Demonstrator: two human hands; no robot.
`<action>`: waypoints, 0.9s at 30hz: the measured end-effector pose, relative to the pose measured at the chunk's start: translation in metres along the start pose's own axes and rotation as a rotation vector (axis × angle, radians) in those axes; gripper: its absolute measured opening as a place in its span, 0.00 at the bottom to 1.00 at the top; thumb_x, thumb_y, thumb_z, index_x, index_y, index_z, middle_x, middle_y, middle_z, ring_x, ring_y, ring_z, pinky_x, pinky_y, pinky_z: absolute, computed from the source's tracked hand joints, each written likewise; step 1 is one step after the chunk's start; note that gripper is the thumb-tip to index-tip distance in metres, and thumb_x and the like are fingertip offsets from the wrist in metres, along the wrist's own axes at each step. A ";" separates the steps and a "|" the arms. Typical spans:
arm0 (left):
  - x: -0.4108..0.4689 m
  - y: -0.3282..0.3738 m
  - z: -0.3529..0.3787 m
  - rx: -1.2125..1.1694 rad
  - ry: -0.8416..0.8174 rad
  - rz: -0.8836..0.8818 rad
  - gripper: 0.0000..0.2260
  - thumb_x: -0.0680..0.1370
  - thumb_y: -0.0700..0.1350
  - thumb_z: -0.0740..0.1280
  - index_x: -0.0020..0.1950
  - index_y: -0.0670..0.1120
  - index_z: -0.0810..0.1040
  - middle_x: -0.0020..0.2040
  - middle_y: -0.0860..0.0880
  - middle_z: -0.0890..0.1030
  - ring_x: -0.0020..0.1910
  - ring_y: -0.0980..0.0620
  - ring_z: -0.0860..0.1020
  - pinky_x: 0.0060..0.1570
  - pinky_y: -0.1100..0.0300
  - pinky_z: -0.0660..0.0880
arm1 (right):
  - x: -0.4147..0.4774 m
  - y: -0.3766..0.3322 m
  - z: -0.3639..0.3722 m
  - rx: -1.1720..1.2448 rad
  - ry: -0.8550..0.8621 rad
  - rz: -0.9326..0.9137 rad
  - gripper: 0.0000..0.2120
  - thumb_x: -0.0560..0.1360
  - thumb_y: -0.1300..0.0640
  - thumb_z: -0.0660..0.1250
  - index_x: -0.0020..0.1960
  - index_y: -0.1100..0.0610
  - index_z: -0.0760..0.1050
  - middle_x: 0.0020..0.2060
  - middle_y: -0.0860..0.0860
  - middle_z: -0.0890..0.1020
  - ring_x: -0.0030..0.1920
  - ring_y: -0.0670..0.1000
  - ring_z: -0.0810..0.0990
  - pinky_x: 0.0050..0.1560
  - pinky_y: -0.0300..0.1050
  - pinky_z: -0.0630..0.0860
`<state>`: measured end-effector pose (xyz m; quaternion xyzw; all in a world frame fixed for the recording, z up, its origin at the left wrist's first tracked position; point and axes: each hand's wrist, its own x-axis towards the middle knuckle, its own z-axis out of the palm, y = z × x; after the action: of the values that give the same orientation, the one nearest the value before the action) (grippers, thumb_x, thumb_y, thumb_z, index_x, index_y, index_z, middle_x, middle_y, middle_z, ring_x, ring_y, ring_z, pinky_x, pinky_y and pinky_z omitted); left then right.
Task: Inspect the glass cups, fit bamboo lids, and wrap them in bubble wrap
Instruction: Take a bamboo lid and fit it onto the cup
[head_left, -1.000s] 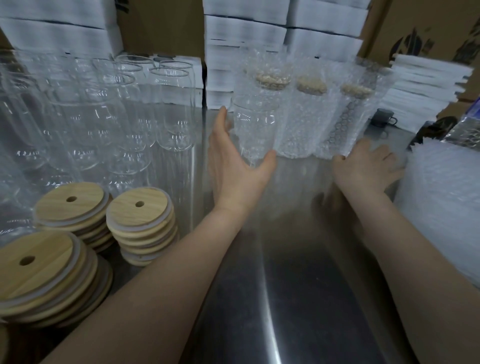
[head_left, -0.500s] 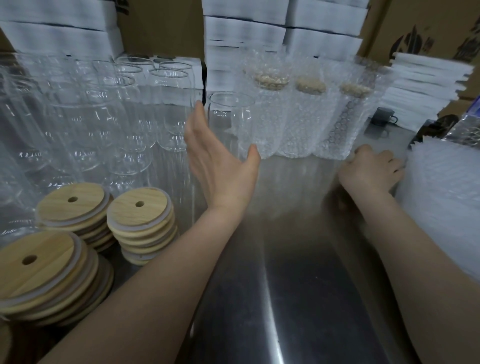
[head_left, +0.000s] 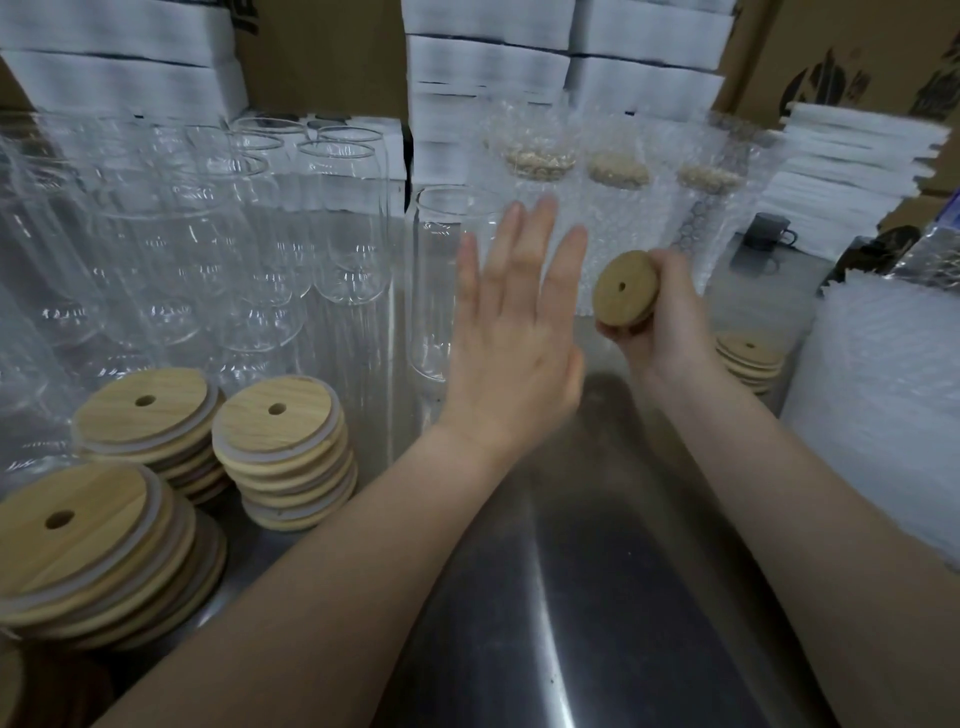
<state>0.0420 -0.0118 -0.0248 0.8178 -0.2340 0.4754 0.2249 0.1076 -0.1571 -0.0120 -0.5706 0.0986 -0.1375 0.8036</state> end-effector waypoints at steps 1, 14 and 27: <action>-0.002 0.001 0.001 -0.052 -0.062 0.027 0.28 0.69 0.33 0.66 0.70 0.35 0.71 0.72 0.34 0.68 0.74 0.33 0.63 0.74 0.37 0.56 | -0.002 0.002 0.002 0.084 -0.078 0.062 0.11 0.79 0.45 0.59 0.50 0.52 0.73 0.47 0.53 0.78 0.49 0.51 0.78 0.46 0.47 0.78; -0.014 -0.002 0.021 -0.110 -0.625 0.054 0.37 0.76 0.44 0.62 0.81 0.42 0.45 0.81 0.46 0.44 0.80 0.50 0.41 0.77 0.53 0.38 | -0.026 0.010 0.018 0.151 -0.323 0.304 0.26 0.80 0.39 0.52 0.50 0.57 0.80 0.37 0.53 0.81 0.38 0.51 0.82 0.41 0.40 0.80; -0.013 -0.006 0.024 -0.199 -0.638 -0.208 0.44 0.77 0.44 0.65 0.79 0.42 0.36 0.80 0.46 0.34 0.78 0.50 0.34 0.77 0.54 0.38 | -0.028 0.027 0.029 0.004 -0.236 0.189 0.24 0.80 0.41 0.56 0.54 0.57 0.81 0.51 0.56 0.85 0.56 0.54 0.83 0.61 0.49 0.77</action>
<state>0.0561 -0.0192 -0.0475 0.9187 -0.2532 0.1452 0.2661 0.0929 -0.1136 -0.0284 -0.5695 0.0567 0.0066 0.8200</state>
